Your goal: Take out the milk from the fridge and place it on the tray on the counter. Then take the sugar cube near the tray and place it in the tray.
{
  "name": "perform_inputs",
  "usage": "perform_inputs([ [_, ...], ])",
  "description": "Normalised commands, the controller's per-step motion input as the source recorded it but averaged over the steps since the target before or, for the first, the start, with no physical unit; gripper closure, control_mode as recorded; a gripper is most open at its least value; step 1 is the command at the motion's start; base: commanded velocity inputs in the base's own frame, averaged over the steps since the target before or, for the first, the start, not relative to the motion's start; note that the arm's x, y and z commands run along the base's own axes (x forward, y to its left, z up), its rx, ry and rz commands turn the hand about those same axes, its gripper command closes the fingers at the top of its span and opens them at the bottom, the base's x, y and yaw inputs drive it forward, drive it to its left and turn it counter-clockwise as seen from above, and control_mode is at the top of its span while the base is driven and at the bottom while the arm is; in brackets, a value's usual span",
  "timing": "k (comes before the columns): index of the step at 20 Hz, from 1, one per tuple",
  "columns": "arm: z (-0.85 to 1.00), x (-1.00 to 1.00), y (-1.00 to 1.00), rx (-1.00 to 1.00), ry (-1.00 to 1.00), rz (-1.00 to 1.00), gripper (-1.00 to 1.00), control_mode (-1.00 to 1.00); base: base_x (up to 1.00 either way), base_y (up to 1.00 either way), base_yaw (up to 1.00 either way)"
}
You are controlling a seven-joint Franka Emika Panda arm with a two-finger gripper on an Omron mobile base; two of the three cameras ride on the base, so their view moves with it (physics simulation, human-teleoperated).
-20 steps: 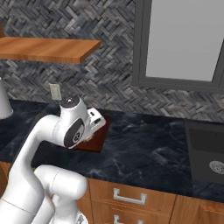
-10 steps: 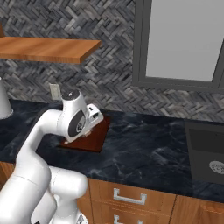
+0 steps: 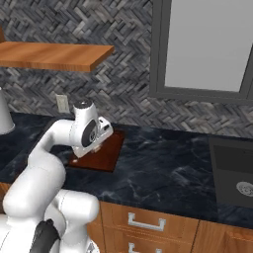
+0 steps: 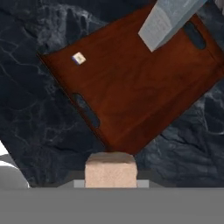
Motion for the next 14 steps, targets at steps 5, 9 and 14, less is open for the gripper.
perform_inputs([
  [5, -0.50, 0.34, 0.05, 0.03, 0.06, 0.05, 1.00, -1.00, 0.00, 0.00, 0.00],
  [9, -0.47, 0.36, 0.00, 0.03, 0.06, 0.04, 1.00, -1.00, 0.00, 0.00, 0.00],
  [14, -0.28, 0.39, 0.08, 0.01, 0.03, 0.03, 1.00, -1.00, 0.00, 0.00, 0.00],
])
